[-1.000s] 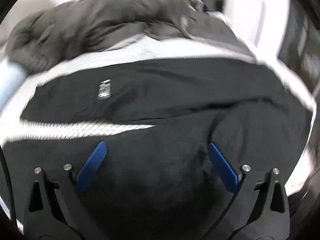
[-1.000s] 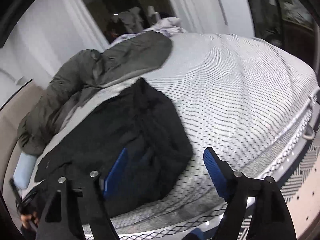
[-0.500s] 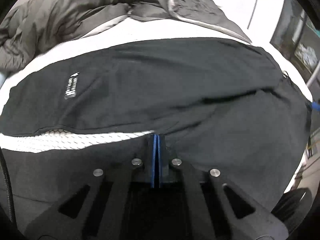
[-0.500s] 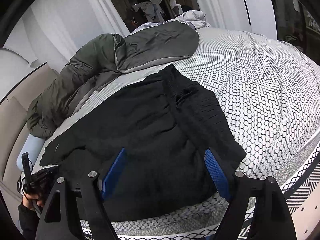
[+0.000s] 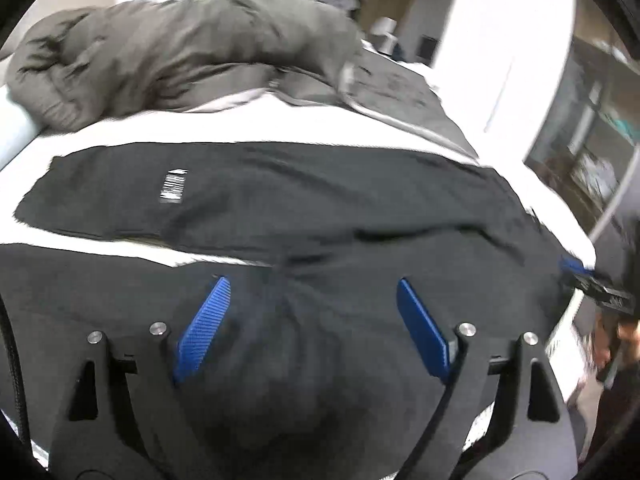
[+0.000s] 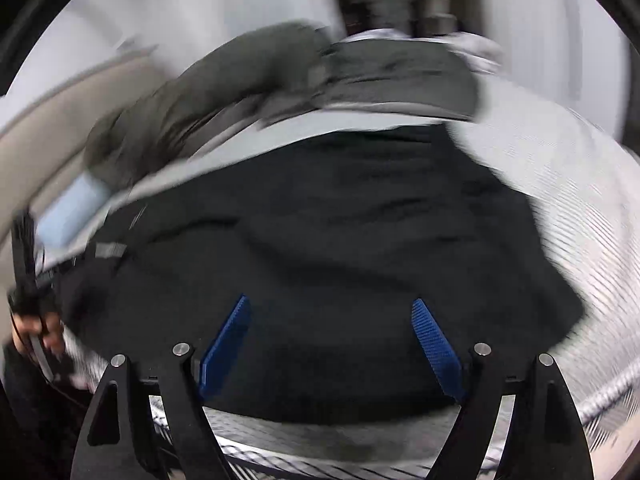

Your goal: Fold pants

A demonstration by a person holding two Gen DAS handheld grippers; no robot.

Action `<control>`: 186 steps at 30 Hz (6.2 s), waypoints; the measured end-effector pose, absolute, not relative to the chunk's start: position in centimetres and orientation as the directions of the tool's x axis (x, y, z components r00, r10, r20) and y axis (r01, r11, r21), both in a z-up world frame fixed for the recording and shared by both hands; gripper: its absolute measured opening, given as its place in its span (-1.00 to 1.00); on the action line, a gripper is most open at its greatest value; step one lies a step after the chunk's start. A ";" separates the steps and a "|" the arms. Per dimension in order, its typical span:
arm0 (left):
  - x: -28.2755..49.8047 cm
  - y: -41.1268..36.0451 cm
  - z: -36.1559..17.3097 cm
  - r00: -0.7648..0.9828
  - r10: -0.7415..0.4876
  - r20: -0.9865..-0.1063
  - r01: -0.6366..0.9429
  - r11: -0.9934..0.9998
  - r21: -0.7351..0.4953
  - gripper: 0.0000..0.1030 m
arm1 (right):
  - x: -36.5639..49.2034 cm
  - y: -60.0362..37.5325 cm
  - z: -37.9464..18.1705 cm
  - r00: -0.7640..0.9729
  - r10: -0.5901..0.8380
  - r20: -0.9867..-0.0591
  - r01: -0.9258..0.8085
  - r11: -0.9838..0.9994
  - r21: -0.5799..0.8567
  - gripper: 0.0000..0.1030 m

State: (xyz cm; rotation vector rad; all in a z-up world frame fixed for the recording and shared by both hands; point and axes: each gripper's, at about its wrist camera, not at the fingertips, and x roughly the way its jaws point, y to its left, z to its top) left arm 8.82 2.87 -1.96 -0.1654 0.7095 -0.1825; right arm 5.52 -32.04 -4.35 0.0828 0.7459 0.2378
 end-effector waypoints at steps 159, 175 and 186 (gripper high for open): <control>19.6 21.1 -6.9 0.680 -0.218 -0.700 -0.337 0.755 -0.563 -0.58 | 17.9 -36.9 -5.6 0.751 0.262 -0.606 0.144 0.831 0.538 0.99; 21.1 22.1 -8.4 0.672 -0.233 -0.703 -0.381 0.706 -0.597 -0.30 | 19.6 -44.4 -7.6 0.838 0.213 -0.502 0.259 0.655 0.710 -0.97; 20.8 22.6 -8.1 0.669 -0.235 -0.705 -0.379 0.708 -0.596 -0.30 | 15.6 -46.9 -8.5 0.738 0.312 -0.598 0.300 0.642 0.705 -0.31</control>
